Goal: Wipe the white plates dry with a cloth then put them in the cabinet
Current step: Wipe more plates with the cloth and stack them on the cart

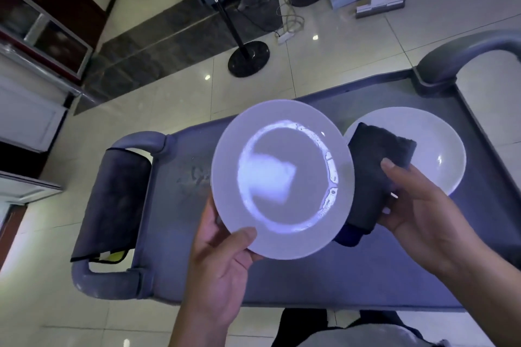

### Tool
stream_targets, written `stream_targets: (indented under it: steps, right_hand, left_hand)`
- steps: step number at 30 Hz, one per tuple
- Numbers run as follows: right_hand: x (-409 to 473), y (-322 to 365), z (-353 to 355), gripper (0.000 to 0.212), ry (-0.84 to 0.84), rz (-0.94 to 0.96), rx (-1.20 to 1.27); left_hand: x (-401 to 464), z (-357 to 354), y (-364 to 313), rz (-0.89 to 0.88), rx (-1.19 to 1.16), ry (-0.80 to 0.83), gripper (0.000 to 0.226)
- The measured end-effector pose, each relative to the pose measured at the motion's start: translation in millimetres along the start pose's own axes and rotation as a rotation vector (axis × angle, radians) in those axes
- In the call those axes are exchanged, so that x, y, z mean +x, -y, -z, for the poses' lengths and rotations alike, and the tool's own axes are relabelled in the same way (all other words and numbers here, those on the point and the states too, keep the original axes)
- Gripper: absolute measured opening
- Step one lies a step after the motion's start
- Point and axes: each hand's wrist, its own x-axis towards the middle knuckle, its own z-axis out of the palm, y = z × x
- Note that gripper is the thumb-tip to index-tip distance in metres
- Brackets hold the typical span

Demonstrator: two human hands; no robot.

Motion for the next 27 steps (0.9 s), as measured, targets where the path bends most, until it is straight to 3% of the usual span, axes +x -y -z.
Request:
stream_targets:
  steps: [4, 8, 11, 14, 23, 27]
  right_hand:
    - [-5, 24, 3, 0.022, -0.088, 0.131, -0.056]
    - [-14, 58, -16, 0.012, -0.027, 0.668, -0.359]
    - [-17, 65, -43, 0.038, 0.213, 1.003, -0.808]
    - [-21, 42, -67, 0.052, 0.323, 1.051, -1.133]
    - [-48, -4, -62, 0.050, 0.604, 0.888, -1.039]
    - [-55, -15, -47, 0.046, 0.617, 0.901, -1.056]
  left_hand:
    - [-5, -17, 9, -0.013, 0.001, 0.039, 0.072]
    - [-8, -38, 10, -0.058, 0.008, 0.094, 0.076]
    - [-11, -53, 11, -0.081, -0.034, 0.124, 0.078]
    - [-15, -57, 8, -0.078, -0.067, 0.162, 0.073]
    - [-30, -35, -13, -0.191, -0.068, 0.061, 0.072]
    - [-31, -29, -16, -0.271, -0.097, 0.041, 0.066]
